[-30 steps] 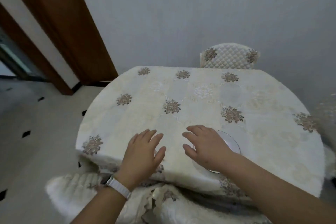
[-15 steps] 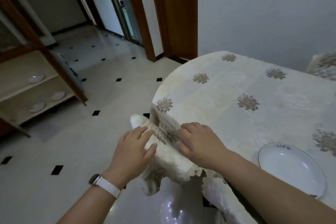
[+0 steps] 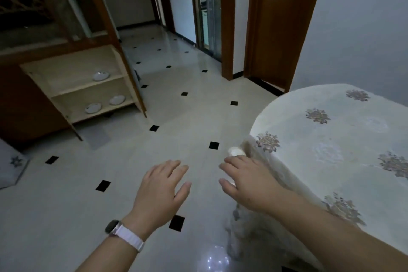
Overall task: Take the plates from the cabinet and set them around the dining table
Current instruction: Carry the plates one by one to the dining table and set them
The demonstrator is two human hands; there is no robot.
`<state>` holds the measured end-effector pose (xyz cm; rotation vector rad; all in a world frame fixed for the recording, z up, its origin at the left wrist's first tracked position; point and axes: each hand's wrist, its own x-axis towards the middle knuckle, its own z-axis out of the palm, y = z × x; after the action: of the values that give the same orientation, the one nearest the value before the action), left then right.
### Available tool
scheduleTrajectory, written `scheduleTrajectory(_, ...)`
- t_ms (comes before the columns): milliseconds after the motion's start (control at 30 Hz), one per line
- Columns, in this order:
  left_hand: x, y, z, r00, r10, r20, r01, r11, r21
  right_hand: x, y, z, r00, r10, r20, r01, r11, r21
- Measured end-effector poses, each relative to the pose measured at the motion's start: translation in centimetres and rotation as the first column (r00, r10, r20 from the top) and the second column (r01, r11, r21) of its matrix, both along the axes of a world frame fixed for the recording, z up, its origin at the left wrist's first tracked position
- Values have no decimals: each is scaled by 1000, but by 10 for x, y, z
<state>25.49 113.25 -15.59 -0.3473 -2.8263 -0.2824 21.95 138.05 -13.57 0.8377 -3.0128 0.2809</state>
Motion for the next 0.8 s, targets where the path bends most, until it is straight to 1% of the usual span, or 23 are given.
scheduleTrajectory(100, -19, -63, 4, 1000, 11, -27, -11, 1000, -18, -26, -57, 3, 998, 49, -34, -48, 999, 17)
scheduleTrajectory(233, -31, -136, 8, 997, 63, -53, -62, 998, 18, -54, -129, 15, 993, 71, -90, -75, 996, -38)
scheduleTrajectory(367, -45, -195, 9, 988, 131, -84, -130, 991, 22, -83, -194, 24, 989, 135, -60, -135, 991, -6)
scheduleTrajectory(500, -58, -235, 4, 979, 182, -92, -180, 983, 26, -111, -242, 15, 980, 178, -84, -183, 982, -45)
scheduleTrajectory(700, -93, -278, -5, 963, 264, -46, -264, 964, 21, -171, -296, 8, 955, 279, -100, -281, 960, -8)
scheduleTrajectory(800, -125, -294, -11, 953, 300, -29, -300, 954, 16, -210, -315, -2, 938, 330, -104, -334, 943, -19)
